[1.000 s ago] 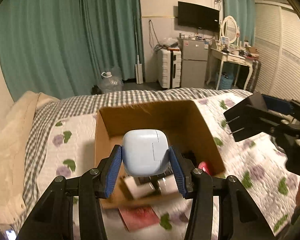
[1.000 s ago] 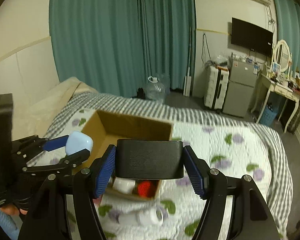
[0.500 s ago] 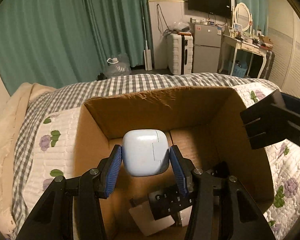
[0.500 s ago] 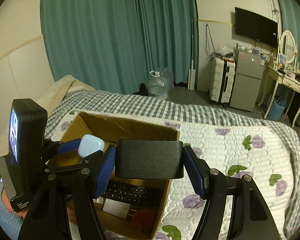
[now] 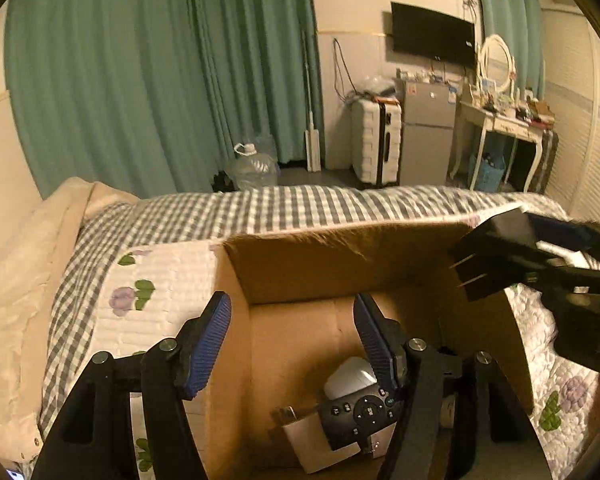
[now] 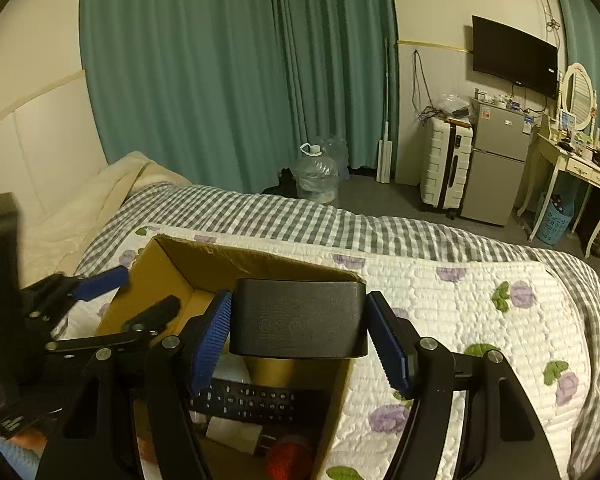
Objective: Organize rigid objects
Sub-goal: 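Carry both cases into the cardboard box and open both tools, then withdraw both tools from the box toward the last items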
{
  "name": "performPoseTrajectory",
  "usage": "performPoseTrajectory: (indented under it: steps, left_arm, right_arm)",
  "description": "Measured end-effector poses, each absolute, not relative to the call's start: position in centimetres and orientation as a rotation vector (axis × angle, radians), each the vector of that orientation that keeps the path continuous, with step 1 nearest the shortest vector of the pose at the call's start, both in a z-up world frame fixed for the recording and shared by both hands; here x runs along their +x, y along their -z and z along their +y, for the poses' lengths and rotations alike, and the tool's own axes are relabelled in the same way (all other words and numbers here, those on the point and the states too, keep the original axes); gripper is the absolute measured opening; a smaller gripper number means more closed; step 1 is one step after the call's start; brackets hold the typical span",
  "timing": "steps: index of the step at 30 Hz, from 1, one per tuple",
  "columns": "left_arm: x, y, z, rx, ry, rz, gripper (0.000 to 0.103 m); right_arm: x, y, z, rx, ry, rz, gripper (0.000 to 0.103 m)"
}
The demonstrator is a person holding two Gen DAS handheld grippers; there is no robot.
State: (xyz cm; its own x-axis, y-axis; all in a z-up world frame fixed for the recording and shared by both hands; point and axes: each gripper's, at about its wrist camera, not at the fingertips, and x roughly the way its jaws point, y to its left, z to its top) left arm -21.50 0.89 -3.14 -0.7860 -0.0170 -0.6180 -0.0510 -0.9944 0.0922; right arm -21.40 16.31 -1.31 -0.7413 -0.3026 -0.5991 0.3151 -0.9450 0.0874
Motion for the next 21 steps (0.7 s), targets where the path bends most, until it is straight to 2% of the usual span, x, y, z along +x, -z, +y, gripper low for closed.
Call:
performPoseTrajectory:
  steps: [14,15,17,21]
  left_arm:
    - [-20.8,2.5,-0.9,-0.985,-2.977,0.117,0.067]
    - [-20.7,2.5,-1.0,-0.986,-2.979,0.115,0.067]
    - [-20.2,2.1,-1.1,-0.982,-2.989,0.113,0.067]
    - [-18.4,0.3,-1.6,-0.953,-3.007,0.101,0.067]
  right_arm:
    - [-25.4,6.8,12.6,1.078,2.617,0.142,0.068]
    - [-25.1,6.4,12.8,1.051,2.642,0.138,0.070]
    - [-24.6,5.3,13.4,1.013,2.681,0.119,0.091]
    - [-22.8,2.2,14.4,0.966,2.723,0.072,0.092]
